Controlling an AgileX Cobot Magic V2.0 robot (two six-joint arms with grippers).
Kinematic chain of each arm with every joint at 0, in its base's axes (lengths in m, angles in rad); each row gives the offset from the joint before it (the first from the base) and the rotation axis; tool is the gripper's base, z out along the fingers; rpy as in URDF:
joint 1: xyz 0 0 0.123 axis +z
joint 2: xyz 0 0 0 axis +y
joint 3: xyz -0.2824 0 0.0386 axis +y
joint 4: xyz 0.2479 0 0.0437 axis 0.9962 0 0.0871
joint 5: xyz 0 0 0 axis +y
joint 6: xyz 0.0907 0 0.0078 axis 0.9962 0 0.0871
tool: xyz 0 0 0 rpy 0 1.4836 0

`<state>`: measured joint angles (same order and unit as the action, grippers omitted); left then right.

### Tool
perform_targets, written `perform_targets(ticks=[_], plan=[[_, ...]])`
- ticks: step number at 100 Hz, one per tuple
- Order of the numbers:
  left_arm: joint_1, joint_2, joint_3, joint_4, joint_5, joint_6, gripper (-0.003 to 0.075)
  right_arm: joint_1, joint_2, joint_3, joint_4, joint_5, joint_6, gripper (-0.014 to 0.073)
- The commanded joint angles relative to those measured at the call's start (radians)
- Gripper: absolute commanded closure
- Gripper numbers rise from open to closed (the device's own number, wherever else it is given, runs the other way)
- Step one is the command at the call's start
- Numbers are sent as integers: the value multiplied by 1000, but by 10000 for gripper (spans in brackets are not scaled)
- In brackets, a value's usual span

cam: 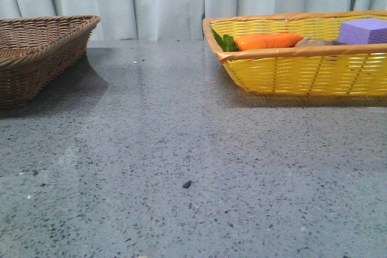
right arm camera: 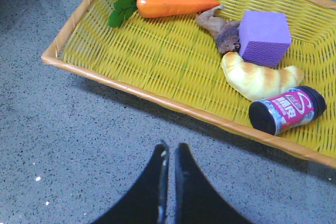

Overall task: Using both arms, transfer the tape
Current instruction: 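Carry the tape roll with the left gripper into the brown basket and release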

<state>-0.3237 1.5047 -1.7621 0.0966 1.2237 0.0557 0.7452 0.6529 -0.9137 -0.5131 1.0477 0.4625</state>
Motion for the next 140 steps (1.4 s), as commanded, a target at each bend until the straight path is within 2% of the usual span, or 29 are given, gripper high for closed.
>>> perform_targets(ticks=[1, 19, 53, 71, 105, 114, 131, 140], plan=[[44, -43, -1, -61, -88, 41, 626, -4, 0, -19, -48, -51, 1, 668], [92, -43, 144, -83, -176, 45, 626, -4, 0, -19, -48, -51, 1, 668], [100, -60, 493, -124, -520, 45, 626, -4, 0, -19, -48, -51, 1, 668], [100, -60, 603, -128, -699, 45, 626, -4, 0, -19, -48, -51, 1, 668], [100, -28, 615, -128, -712, 45, 623, -4, 0, -19, -48, -51, 1, 668], [100, -19, 615, -130, -704, 45, 575, -4, 0, -19, -48, -51, 1, 668], [100, -11, 615, -145, -701, 45, 376, -4, 0, -19, -48, -51, 1, 668], [100, -13, 615, -145, -701, 45, 352, -4, 0, -19, -48, -47, 1, 668]])
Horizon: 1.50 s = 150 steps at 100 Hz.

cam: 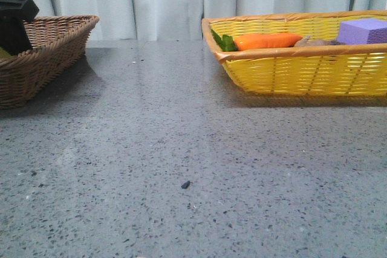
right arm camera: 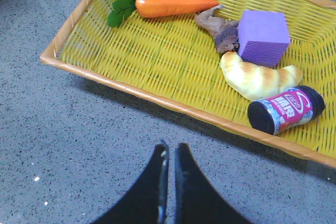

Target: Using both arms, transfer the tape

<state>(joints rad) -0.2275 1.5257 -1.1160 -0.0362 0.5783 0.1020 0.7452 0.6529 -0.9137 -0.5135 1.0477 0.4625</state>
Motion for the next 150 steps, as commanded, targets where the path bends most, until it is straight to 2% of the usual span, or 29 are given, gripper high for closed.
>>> perform_targets(ticks=[1, 22, 42, 51, 70, 75, 88, 103, 125, 150], plan=[[4, -34, -31, -12, -56, -1, 352, -4, 0, -19, -48, -47, 1, 668], [4, -91, -33, -12, -53, -1, 352, -4, 0, -19, -45, -47, 1, 668], [4, -242, -33, -34, -77, -1, 366, -4, 0, -8, -88, -80, 1, 668], [2, -329, -31, -52, -66, -1, 439, -4, 0, 3, -102, -102, 1, 668], [2, -491, -28, -52, -38, -1, 685, -4, -17, 66, -103, -201, 4, 668], [2, -530, -21, -52, -29, -1, 743, -4, -32, 93, -103, -240, 50, 668], [2, -635, 37, -52, -36, -1, 741, -4, -97, 160, -139, -313, 132, 668], [2, -770, 151, -46, -52, -1, 741, -4, -203, 223, -214, -315, 223, 668], [2, -1008, 373, -46, -121, -1, 741, -4, -360, 268, -262, -244, 228, 668], [2, -1285, 580, -68, -139, -1, 741, -4, -533, 311, -357, -196, 228, 668]])
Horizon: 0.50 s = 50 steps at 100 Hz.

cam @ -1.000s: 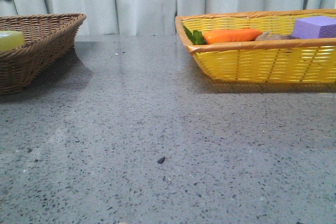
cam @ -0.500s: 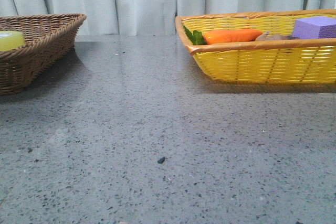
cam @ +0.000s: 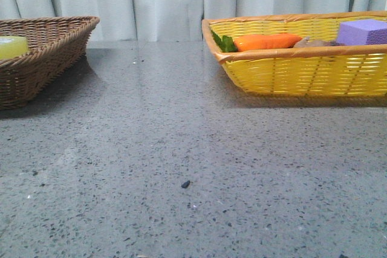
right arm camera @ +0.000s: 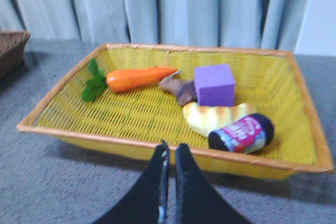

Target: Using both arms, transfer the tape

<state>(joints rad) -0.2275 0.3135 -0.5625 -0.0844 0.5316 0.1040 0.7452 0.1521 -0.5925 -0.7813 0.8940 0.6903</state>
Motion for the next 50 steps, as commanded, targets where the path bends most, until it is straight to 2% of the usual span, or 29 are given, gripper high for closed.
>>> perform_targets(ticks=[1, 12, 27, 50], plan=[[2, -89, 34, -20, -92, -3, 741, -4, -41, -9, -98, -40, 0, 668], [2, -201, 88, -28, -92, -3, 741, -4, -99, 16, -159, -13, 0, 668], [2, -318, 140, -30, -92, -3, 741, -4, -150, 22, -161, 61, 0, 668], [2, -347, 157, -30, -94, -3, 741, -4, -159, 22, -161, 72, 0, 668]])
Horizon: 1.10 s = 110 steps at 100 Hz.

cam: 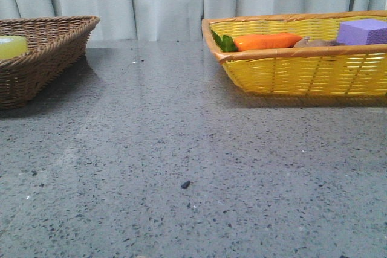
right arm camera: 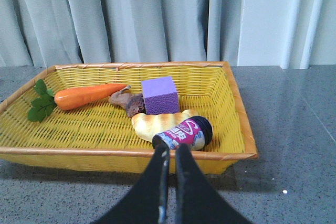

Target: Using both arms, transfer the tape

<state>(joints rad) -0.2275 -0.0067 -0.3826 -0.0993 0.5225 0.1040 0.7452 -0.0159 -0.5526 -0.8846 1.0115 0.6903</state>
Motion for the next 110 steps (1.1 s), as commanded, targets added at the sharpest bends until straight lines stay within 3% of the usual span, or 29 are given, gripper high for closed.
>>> perform_targets(ticks=[1, 62, 77, 98, 106, 110], plan=[[2, -27, -23, -15, -85, -3, 741, -4, 9, -18, -58, -45, 0, 668], [4, -27, 6, -9, -95, -3, 741, -4, 9, -18, -58, -45, 0, 668], [23, -27, 134, 65, -253, -3, 741, -4, 9, -18, -58, -45, 0, 668], [101, -27, 346, 58, -544, -11, 741, -4, 9, -18, -58, -45, 0, 668], [132, -27, 399, 58, -587, -11, 741, -4, 9, -18, -58, -45, 0, 668], [148, -28, 397, 58, -523, -12, 741, -4, 9, -18, -58, -45, 0, 668]])
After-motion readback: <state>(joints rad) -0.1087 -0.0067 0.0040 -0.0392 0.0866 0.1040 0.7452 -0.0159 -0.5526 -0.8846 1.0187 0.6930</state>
